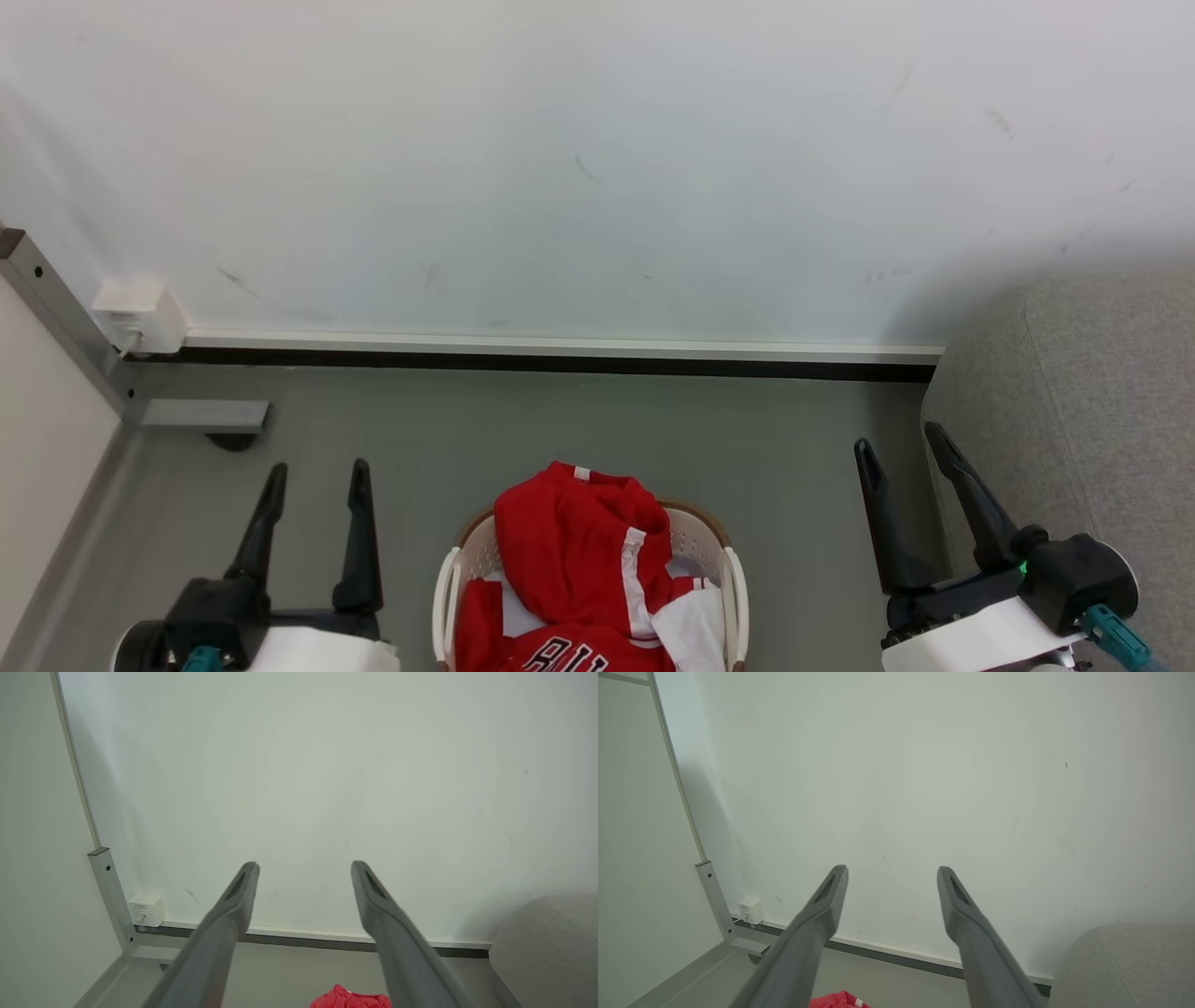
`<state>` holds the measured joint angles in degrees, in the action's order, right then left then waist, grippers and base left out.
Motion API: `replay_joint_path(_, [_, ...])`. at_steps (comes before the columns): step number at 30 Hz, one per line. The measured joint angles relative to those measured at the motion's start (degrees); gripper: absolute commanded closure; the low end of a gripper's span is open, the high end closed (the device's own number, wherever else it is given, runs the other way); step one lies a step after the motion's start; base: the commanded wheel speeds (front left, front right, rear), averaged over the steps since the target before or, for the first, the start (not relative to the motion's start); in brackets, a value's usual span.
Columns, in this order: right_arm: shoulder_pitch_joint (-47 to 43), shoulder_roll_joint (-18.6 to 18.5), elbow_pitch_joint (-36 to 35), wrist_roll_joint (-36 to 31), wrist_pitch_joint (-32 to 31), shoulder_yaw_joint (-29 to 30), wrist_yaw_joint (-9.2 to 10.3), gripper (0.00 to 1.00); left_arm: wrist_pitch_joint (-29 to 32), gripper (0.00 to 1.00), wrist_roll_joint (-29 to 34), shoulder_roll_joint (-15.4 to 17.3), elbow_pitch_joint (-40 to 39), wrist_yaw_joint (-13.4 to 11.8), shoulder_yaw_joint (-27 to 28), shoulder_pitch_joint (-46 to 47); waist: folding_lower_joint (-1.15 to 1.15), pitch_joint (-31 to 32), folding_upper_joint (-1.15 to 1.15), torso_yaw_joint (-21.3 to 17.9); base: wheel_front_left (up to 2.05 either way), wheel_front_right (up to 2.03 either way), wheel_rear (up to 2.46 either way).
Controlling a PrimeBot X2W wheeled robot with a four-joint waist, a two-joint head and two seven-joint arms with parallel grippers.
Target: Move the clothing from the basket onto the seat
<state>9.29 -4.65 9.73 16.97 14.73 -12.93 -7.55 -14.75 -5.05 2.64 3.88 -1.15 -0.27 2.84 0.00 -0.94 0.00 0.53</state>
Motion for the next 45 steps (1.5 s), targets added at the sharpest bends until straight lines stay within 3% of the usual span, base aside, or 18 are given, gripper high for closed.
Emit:
replay_joint_path(27, [1.0,0.6,0.2,-0.8,0.3,0.9,0.00,0.00,-0.4,0.00,0.0,0.0,-0.2,-0.2,0.6,0.1,0.00,-1.6,0.00,-0.9,0.00,0.00,0.00])
replay_joint_path(45, [7.1,0.9,-2.3,-0.8,0.4,2.8,0.00,0.00,-0.4,0.00,-3.0,0.0,0.3,0.6,1.1,6.1,0.01,-12.3,0.00,-2.9,0.00,0.00,0.00])
